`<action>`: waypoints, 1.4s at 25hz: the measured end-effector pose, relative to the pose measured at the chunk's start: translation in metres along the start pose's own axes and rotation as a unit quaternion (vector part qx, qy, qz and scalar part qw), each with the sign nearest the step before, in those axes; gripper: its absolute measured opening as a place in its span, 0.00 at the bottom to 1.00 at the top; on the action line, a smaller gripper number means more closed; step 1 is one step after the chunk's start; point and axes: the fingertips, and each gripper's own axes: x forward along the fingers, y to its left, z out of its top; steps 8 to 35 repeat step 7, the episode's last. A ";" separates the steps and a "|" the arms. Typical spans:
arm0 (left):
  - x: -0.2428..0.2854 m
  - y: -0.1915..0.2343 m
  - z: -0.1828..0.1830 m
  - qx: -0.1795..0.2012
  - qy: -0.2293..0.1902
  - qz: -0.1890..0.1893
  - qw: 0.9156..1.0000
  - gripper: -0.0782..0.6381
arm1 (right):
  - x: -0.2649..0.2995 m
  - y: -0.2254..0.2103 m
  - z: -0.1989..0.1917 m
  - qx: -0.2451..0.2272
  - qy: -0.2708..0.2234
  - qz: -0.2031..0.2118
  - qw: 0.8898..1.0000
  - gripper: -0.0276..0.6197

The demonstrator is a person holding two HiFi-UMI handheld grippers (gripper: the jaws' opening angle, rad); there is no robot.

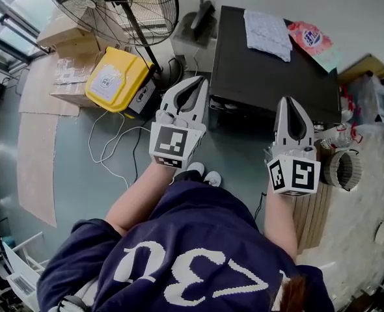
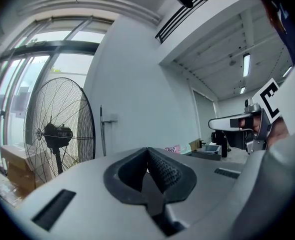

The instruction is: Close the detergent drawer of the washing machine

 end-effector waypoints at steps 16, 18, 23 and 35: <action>0.003 -0.010 0.002 0.002 -0.003 -0.001 1.000 0.14 | -0.004 -0.008 -0.005 0.000 0.003 0.003 1.000 0.06; 0.003 -0.010 0.002 0.002 -0.003 -0.001 1.000 0.14 | -0.004 -0.008 -0.005 0.000 0.003 0.003 1.000 0.06; 0.003 -0.010 0.002 0.002 -0.003 -0.001 1.000 0.14 | -0.004 -0.008 -0.005 0.000 0.003 0.003 1.000 0.06; 0.003 -0.010 0.002 0.002 -0.003 -0.001 1.000 0.14 | -0.004 -0.008 -0.005 0.000 0.003 0.003 1.000 0.06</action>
